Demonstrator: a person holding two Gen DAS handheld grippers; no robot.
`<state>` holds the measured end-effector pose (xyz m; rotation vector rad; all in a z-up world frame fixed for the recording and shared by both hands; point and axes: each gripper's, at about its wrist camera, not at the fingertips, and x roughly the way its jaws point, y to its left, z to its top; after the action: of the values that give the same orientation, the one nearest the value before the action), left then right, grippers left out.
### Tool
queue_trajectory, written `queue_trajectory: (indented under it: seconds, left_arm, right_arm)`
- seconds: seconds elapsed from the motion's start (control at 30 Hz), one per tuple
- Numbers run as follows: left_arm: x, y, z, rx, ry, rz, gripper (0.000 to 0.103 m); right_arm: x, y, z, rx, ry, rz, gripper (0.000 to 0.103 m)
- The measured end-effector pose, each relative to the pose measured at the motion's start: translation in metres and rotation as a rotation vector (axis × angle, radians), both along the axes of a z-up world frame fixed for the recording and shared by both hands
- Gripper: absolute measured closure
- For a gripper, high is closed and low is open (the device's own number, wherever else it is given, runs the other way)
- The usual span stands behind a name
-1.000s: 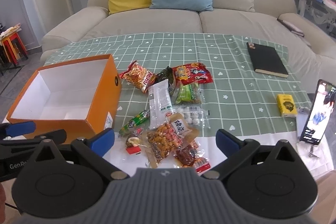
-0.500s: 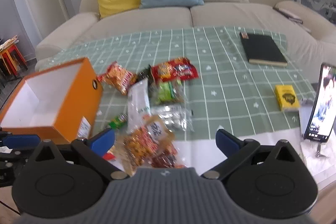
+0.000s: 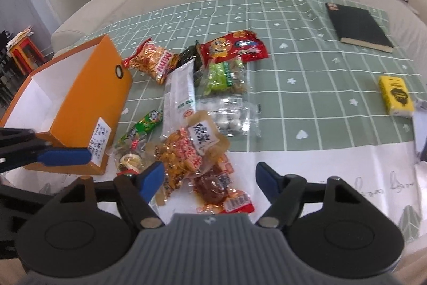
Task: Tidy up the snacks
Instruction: 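Move both tools down toward the snack pile beside the orange box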
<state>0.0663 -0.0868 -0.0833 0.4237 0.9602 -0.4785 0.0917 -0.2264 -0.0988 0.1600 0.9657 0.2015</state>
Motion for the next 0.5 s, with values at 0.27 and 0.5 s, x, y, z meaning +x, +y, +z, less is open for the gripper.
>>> queue_trajectory:
  seconds: [0.27,0.5]
  left_arm:
    - [0.015,-0.017,-0.024,0.146,0.021,-0.021,0.036]
    - [0.024,-0.025,-0.039,0.216,0.029,-0.02,0.036]
  right_arm:
    - [0.022,0.012,-0.018,0.048,0.049,0.058,0.034]
    - [0.037,0.019,-0.036,0.054,0.095,0.065,0.035]
